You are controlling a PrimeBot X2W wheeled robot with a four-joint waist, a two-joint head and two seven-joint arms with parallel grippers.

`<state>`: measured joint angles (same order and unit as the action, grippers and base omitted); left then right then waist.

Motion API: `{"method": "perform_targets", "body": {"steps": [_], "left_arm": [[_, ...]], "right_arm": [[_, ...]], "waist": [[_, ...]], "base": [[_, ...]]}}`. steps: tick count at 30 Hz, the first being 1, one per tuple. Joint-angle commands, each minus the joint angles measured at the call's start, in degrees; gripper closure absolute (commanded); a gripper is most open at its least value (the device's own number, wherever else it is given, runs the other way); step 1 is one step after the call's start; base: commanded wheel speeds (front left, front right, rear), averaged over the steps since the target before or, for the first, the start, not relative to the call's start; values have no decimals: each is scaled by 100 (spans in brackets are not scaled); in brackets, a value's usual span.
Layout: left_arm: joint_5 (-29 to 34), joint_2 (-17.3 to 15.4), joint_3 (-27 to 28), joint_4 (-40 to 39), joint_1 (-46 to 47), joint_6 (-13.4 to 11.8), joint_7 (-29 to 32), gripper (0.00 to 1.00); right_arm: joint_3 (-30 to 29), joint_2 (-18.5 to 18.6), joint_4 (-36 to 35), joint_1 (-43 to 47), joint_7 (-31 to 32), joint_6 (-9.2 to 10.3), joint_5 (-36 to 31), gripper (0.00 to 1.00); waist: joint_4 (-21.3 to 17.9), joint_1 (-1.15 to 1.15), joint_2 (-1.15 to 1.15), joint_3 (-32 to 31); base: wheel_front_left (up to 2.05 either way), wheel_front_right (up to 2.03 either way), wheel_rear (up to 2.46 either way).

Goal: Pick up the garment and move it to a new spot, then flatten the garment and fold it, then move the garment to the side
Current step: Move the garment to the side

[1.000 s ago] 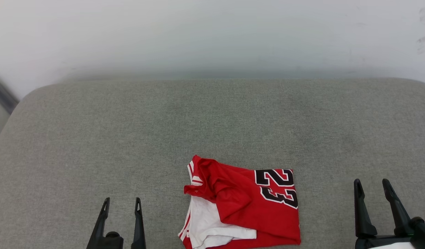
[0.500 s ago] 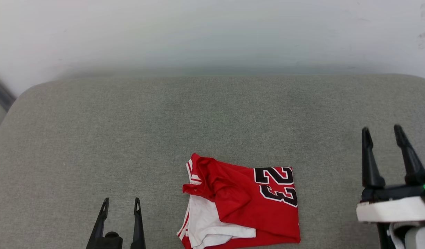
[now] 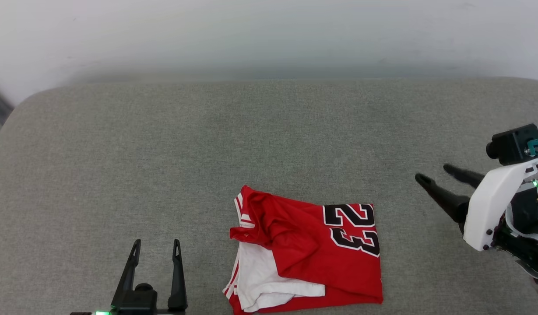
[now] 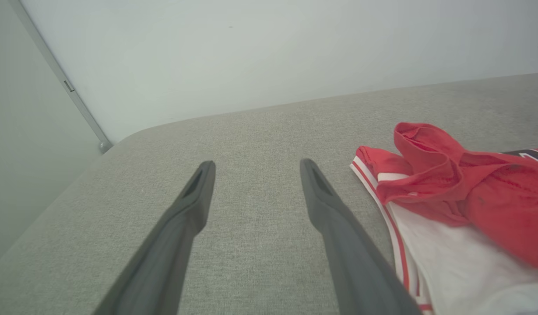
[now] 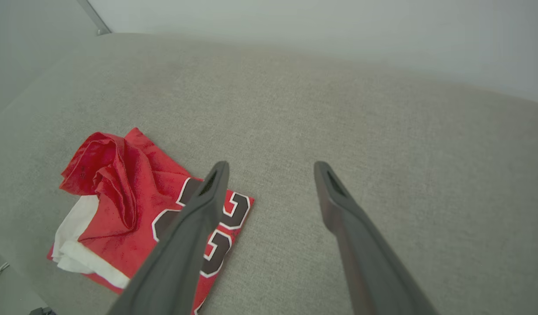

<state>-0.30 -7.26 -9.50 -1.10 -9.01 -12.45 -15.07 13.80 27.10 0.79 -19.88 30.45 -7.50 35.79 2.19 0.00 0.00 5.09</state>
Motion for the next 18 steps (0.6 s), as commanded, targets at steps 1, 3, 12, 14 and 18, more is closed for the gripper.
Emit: {"method": "perform_targets", "body": {"steps": [1, 3, 12, 14, 18], "left_arm": [[17, -3, -10, -2, 78, 22, -14, 0], [23, -4, -18, 0, 135, 30, -13, 0], [44, -9, -80, 8, 437, 107, -14, 0], [44, -3, -87, 11, 502, 108, -14, 0], [30, 16, -113, 6, 628, 115, -14, 0]], "right_arm": [[40, 93, 87, -11, 431, 3, 476, 0], [51, 223, 202, 28, 1062, 3, 1110, 0], [-8, 120, 774, 227, 2158, 3, 2411, 0], [54, -21, 887, 256, 2173, 3, 2464, 0], [164, -274, 1159, 187, 2070, 3, 2479, 0]], "waist": [[26, 0, 0, 63], [49, 0, 0, 127], [290, 0, 0, 506], [355, 0, 0, 592], [476, 0, 0, 757]], "base": [[0, 0, 0], [0, 0, 0], [0, 0, 0], [0, 0, 0], [0, 0, 0]]}}
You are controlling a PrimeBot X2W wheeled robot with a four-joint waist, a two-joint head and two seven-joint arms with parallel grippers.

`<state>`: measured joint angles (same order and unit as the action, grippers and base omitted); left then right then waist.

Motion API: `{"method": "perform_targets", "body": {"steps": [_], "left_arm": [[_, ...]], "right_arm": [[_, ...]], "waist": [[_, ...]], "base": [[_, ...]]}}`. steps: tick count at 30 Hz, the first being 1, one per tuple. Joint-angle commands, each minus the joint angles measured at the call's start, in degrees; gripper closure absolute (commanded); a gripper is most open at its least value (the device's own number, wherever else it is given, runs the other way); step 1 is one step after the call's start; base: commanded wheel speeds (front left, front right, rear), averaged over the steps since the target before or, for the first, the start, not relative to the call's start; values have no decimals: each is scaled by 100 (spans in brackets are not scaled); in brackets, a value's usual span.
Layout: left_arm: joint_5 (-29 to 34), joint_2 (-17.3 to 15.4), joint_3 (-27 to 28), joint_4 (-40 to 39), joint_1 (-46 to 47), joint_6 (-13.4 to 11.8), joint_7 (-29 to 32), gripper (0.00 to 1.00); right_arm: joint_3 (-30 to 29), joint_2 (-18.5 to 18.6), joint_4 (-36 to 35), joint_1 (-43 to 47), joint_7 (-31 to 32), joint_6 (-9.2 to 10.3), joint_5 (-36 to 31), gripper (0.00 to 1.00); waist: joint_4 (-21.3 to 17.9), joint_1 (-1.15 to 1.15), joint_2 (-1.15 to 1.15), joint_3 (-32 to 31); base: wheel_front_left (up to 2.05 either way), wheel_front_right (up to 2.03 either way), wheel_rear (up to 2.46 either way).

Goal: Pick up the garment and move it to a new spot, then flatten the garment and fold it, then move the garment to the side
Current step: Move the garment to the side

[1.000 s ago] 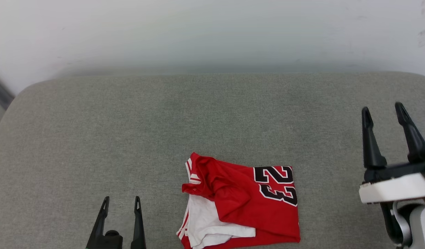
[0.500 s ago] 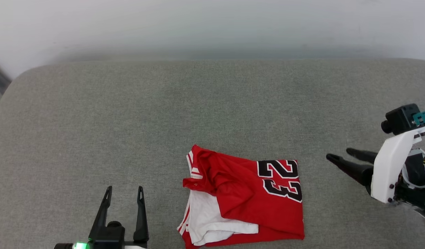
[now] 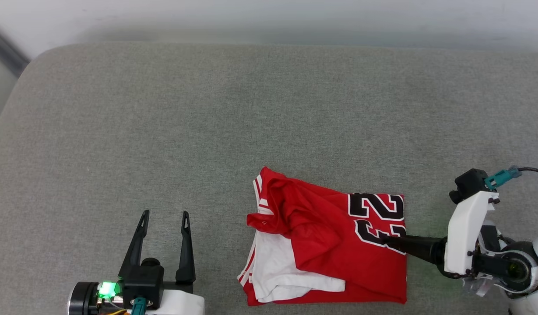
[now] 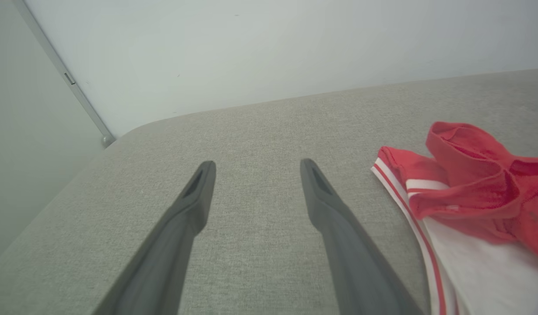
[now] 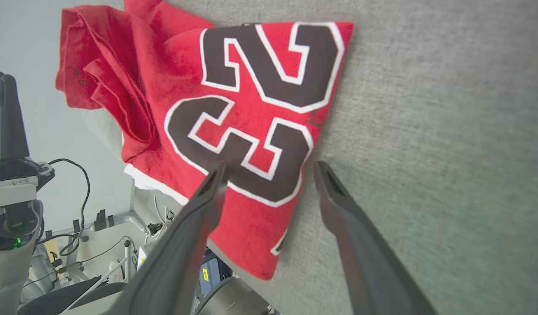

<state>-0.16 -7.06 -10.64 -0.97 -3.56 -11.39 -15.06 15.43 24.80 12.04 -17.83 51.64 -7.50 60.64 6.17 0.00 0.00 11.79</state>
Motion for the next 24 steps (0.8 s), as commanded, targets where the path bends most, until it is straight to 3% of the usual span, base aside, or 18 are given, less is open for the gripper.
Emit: {"method": "perform_targets", "body": {"steps": [1, 7, 10, 11, 12, 13, 24], "left_arm": [[14, -1, -4, -6, 103, 8, -15, 0], [13, 20, -29, -20, 239, 15, -14, 0], [14, 36, -48, -7, 305, 21, -15, 0], [11, 40, -54, 3, 315, 22, -15, 0], [7, 48, -59, 13, 324, 19, -14, 0], [2, 56, -59, 19, 341, 13, -15, 0], [-22, 59, 0, 74, 119, -47, -14, 0]], "right_arm": [[12, -132, 116, -48, -113, 3, 6, 0], [332, -441, 583, -167, -258, 5, -19, 0], [675, -402, 776, -144, -250, 9, -196, 0], [774, -371, 835, -119, -268, 11, -245, 35], [864, -347, 873, -122, -307, 16, -279, 91], [915, -341, 899, -127, -353, 16, -262, 100], [1394, 108, 221, -706, -1204, 3, -156, 100]], "waist": [[102, 0, 0, 122], [228, 0, 0, 334], [273, 0, 0, 404], [287, 0, 0, 416], [299, 0, 0, 427], [311, 0, 0, 433], [152, 0, 0, 60]], "base": [[0, 0, 0], [0, 0, 0], [0, 0, 0], [0, 0, 0], [0, 0, 0], [0, 0, 0], [0, 0, 0]]}}
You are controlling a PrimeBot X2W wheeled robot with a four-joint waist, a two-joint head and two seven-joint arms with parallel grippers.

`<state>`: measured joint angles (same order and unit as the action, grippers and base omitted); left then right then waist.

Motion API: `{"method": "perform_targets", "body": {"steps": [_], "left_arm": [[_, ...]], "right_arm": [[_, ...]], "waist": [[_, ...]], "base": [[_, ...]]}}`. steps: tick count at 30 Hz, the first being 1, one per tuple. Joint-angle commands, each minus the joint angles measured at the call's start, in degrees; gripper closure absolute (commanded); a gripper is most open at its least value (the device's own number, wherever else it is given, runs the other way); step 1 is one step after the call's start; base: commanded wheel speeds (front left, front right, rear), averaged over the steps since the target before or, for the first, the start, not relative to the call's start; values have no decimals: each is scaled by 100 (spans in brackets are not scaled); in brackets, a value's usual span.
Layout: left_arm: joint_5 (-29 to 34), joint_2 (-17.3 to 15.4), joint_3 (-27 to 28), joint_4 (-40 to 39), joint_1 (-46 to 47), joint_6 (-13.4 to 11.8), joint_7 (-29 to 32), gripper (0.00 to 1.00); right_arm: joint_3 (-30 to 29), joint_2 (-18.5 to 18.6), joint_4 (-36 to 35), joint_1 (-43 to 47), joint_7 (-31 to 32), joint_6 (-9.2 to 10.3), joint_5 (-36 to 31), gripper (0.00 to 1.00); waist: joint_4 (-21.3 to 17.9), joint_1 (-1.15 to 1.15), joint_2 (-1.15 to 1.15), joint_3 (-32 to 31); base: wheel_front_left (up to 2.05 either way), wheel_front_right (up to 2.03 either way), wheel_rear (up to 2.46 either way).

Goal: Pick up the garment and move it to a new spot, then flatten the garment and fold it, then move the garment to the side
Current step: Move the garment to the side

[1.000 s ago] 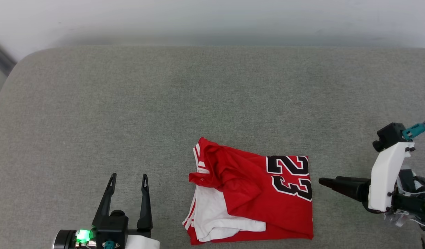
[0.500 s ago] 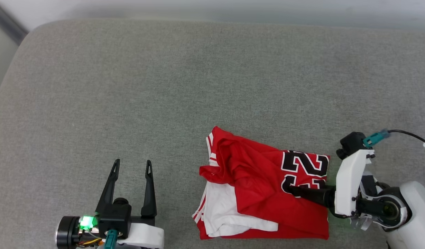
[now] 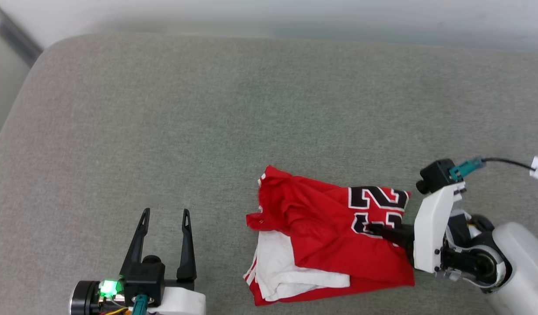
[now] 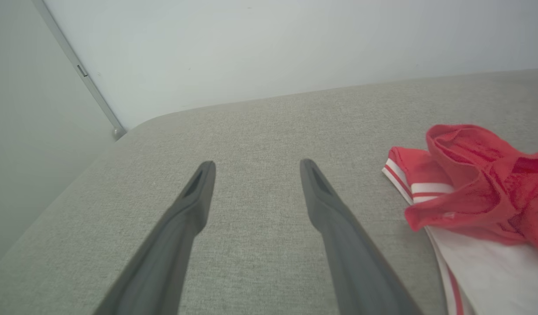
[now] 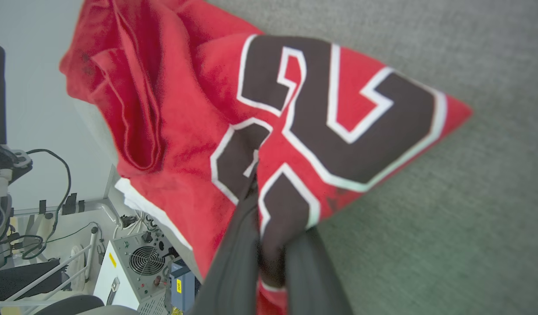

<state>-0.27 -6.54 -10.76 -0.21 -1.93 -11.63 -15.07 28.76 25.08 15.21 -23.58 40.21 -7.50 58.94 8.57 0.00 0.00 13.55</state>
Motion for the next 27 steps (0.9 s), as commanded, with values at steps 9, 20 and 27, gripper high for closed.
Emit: {"method": "perform_targets", "body": {"steps": [9, 20, 27], "left_arm": [[-36, 15, 97, -74, -283, -60, -13, 0], [16, -57, 278, -210, -99, -70, -13, 0], [56, -305, 477, -346, 187, -67, -13, 0]], "right_arm": [[796, 932, -1184, -759, -331, 3, -233, 100], [1072, 2017, -1866, -1454, -367, 3, -661, 100], [1009, 2774, -1276, -1889, -657, 3, -1381, 100]], "waist": [[-701, 0, 0, -409], [-1837, 0, 0, 77], [-2304, 0, 0, 667]], "base": [[0, 0, 0], [0, 0, 0], [0, 0, 0]]}}
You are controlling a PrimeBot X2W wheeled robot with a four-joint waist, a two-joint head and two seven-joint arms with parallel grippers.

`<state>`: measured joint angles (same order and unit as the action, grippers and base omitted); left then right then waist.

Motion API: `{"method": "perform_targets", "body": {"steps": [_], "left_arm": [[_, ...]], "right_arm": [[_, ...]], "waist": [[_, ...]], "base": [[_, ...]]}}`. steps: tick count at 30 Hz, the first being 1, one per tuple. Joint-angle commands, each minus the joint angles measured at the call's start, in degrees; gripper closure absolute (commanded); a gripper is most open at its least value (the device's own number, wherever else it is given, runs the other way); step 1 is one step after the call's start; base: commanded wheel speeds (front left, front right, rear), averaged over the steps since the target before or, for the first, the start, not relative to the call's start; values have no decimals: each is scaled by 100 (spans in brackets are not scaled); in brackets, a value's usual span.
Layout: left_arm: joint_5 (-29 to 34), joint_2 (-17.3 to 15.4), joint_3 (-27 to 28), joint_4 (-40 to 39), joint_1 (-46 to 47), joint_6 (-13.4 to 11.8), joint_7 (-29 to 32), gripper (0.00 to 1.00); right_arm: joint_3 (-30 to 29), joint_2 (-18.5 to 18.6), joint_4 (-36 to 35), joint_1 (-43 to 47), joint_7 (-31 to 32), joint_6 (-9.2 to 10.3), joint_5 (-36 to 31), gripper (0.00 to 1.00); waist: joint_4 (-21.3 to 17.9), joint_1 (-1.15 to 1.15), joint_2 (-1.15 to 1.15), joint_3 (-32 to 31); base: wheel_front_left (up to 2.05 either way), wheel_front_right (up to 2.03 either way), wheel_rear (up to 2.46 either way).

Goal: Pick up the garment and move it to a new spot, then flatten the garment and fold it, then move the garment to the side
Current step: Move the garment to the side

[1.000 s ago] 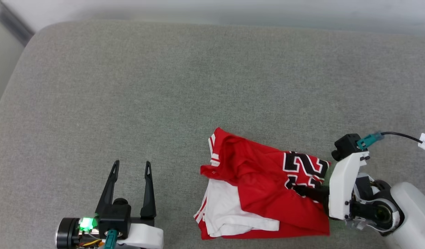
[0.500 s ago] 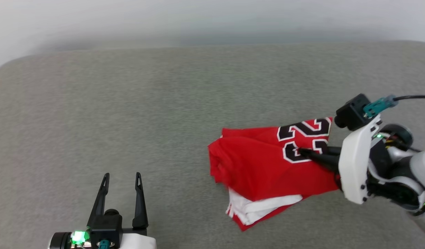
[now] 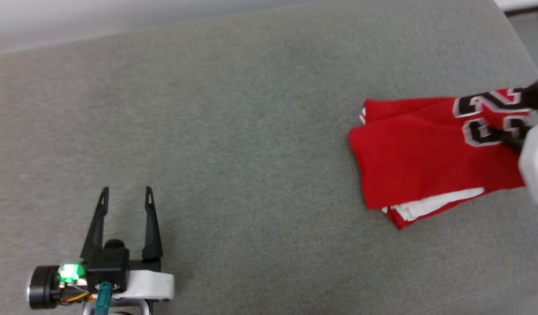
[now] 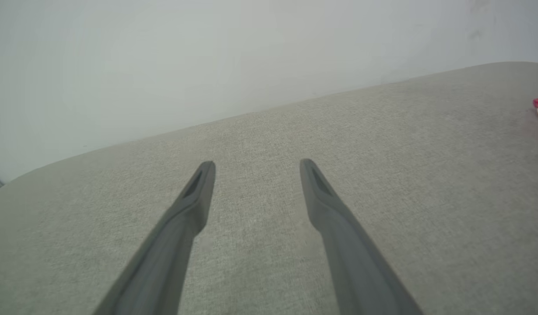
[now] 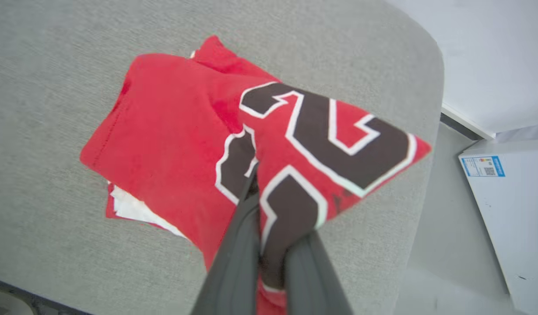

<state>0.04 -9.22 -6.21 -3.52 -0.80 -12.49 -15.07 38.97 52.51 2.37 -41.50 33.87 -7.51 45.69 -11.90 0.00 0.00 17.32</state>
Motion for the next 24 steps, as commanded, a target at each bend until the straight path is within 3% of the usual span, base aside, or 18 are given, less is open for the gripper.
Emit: {"method": "perform_targets", "body": {"steps": [1, 12, 13, 22, 23, 24], "left_arm": [[30, -82, 37, -17, 121, 30, -13, 0], [53, -435, 140, -243, 536, 93, -13, 0], [54, -496, 144, -284, 637, 100, -13, 0], [50, -589, 144, -368, 751, 10, -6, 0], [41, -580, 140, -368, 750, -7, -6, 0], [34, -568, 125, -361, 744, -18, -6, 0]], "right_arm": [[-28, 125, 153, -172, -73, 5, -174, 100], [-409, 182, 1836, -862, -624, 6, -886, 100], [-520, 176, 2296, -1047, -752, 6, -1117, 100], [-739, -85, 3366, -1350, -1268, 6, -1668, 100], [-808, -161, 3513, -1368, -1308, 6, -1698, 66], [-817, -247, 3637, -1348, -1302, 6, -1739, 0]], "waist": [[-287, 0, 0, 366], [-305, 0, 0, 1221], [-268, 0, 0, 1410], [-216, 0, 0, 1644], [-210, 0, 0, 1616], [-201, 0, 0, 1568]], "base": [[0, 0, 0], [0, 0, 0], [0, 0, 0], [0, 0, 0], [0, 0, 0], [0, 0, 0]]}}
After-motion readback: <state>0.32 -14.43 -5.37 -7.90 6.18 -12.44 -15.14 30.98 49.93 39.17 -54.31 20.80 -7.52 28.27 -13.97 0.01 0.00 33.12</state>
